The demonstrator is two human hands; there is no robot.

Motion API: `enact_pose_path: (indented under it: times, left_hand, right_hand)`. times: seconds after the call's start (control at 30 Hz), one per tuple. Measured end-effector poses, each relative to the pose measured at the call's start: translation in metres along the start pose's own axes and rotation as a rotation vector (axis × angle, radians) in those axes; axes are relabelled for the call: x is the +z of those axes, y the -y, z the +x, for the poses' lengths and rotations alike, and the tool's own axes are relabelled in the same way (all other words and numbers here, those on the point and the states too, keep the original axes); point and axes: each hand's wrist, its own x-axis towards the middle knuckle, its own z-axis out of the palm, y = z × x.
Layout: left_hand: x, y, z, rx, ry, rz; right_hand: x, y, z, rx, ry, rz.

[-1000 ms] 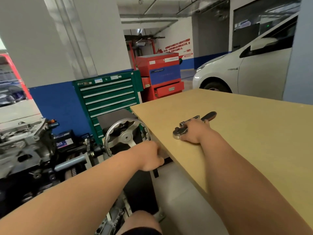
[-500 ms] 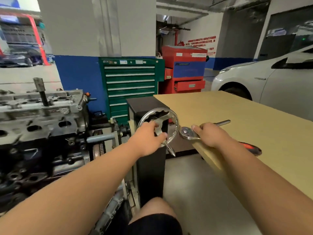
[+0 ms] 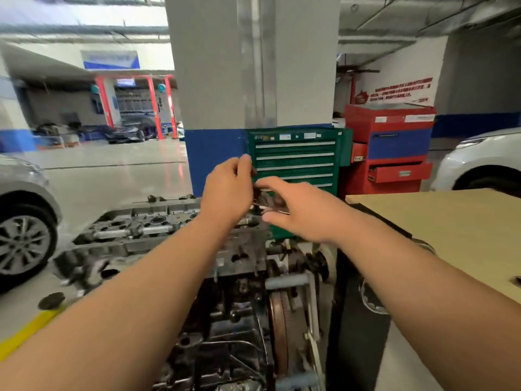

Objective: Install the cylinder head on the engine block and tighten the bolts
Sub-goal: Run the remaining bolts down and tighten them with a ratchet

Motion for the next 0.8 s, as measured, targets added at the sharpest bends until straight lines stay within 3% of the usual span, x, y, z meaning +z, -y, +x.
enact_pose_path:
  times: [0.13,0.27,0.37,0.53,0.67,0.8]
  left_hand:
    - [-0.042,0.022,0.037,-0.188,-0.116,-0.173]
    - [-0.053,0.055,0.053,-0.341,0.0,-0.205]
    - [-0.049,0.081,0.048,-0.311,0.052,-0.087]
    - [-0.04,0.111,0.026,-0.317,0.205,-0.128]
    - [-0.033,0.114,0.021,-0.139,0.337,-0.064]
    - [-0.023,0.114,0.024,-0.084,0.304,-0.116]
  right_hand:
    - [-0.012,0.035,0.06,-0.127,0.061,-0.152]
    - [-0.016,0.039,0.091,-0.079,0.057,-0.121]
    - [-0.01,0.041,0.105,-0.017,0.109,-0.146]
    - [-0.007,0.046,0.117,0.008,0.227,-0.222]
    - [-0.007,0.051,0.125,-0.028,0.248,-0.373]
    - [-0.002,0.057,0.129,-0.04,0.239,-0.49]
